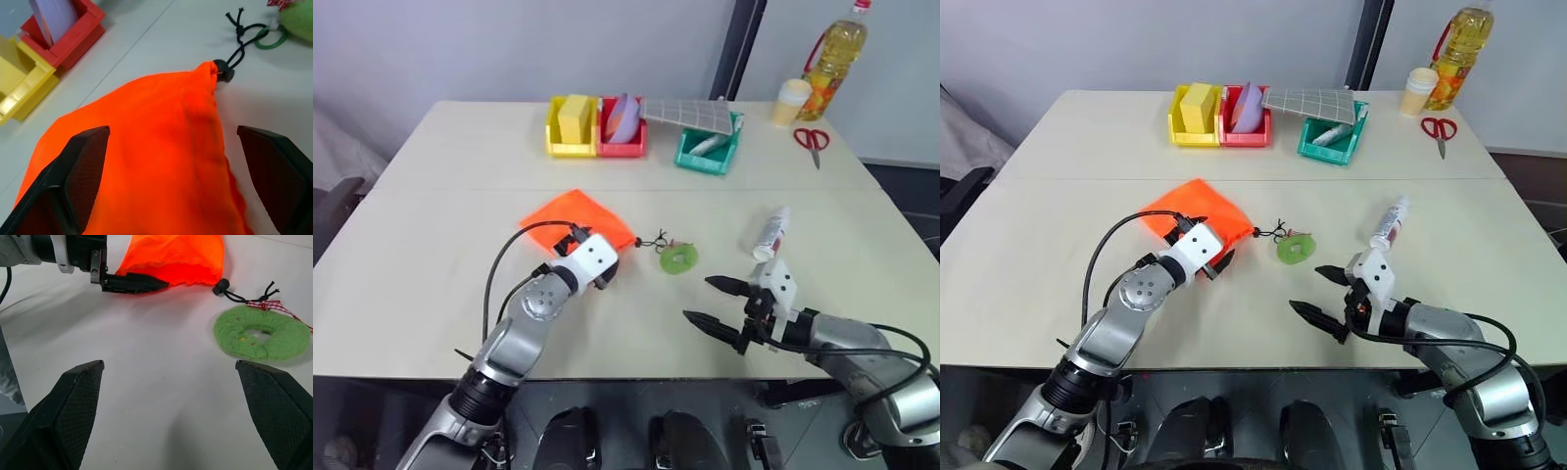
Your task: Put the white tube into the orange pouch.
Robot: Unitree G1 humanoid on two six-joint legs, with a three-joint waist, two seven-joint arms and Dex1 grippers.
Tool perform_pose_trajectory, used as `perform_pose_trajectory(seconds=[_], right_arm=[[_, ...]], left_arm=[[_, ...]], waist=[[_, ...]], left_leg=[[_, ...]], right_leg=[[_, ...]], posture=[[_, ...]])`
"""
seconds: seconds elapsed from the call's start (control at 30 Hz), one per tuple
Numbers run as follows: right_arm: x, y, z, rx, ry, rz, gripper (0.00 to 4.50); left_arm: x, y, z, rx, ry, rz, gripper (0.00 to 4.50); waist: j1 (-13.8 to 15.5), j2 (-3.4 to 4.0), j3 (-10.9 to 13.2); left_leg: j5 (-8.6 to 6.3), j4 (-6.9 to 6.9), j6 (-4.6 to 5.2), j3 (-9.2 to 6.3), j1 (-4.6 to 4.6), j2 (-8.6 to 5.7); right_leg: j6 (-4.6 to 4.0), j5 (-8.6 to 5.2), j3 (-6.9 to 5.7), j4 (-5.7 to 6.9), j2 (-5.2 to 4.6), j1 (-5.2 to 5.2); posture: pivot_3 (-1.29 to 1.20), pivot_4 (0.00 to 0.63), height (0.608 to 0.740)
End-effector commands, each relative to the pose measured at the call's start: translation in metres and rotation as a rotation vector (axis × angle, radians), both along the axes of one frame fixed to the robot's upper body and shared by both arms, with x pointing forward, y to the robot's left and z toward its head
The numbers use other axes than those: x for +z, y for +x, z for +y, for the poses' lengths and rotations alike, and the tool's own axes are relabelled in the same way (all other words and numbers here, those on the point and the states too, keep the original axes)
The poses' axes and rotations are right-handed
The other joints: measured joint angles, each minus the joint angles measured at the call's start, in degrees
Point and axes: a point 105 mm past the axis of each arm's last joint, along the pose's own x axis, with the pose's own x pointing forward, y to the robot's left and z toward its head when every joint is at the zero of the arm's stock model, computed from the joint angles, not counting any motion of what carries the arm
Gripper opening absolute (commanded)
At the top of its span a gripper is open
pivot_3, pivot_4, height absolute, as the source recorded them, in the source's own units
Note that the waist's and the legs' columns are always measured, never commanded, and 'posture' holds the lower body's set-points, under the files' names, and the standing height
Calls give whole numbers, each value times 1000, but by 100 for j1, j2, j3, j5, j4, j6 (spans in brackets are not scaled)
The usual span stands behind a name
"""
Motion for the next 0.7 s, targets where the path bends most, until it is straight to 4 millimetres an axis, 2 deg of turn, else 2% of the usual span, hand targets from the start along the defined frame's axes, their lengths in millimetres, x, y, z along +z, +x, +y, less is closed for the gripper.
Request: perform_pose_trajectory(seconds=[0.03,0.2,0.33,0.47,0.7], right_arm=[[12,-1,6,22,13,-53,4500],[12,-1,5,15,11,-57,4500],[14,0,3,1,8,-68,4500],[21,13,-10,-92,11,-114,4500],[33,53,-60,-440,-55,-251,4500]], left_arm=[[16,4,4,26,-5,-76,2663],[26,6,8,44,-34,-110,37],[29,6,15,59,-39,-125,12],[39,5,27,81,-141,-114,12],[38,-2,34,28,-323,-10,12]], waist=[[0,0,0],[0,0,0],[-1,0,0],[-10,0,0],[-3,0,0]], left_leg=[[-1,5,1,0,-1,0],[-4,22,7,-3,-6,2],[-5,28,8,-3,-6,3],[-5,28,7,-3,-6,3],[-4,37,7,-2,-6,4]], right_leg=[[0,0,0,3,0,0],[3,2,0,11,0,1],[4,3,0,14,-1,1],[5,3,0,15,-1,0],[9,5,-1,21,-1,3]], posture=[[0,150,740],[0,150,740],[0,150,740],[0,150,740],[0,150,740]])
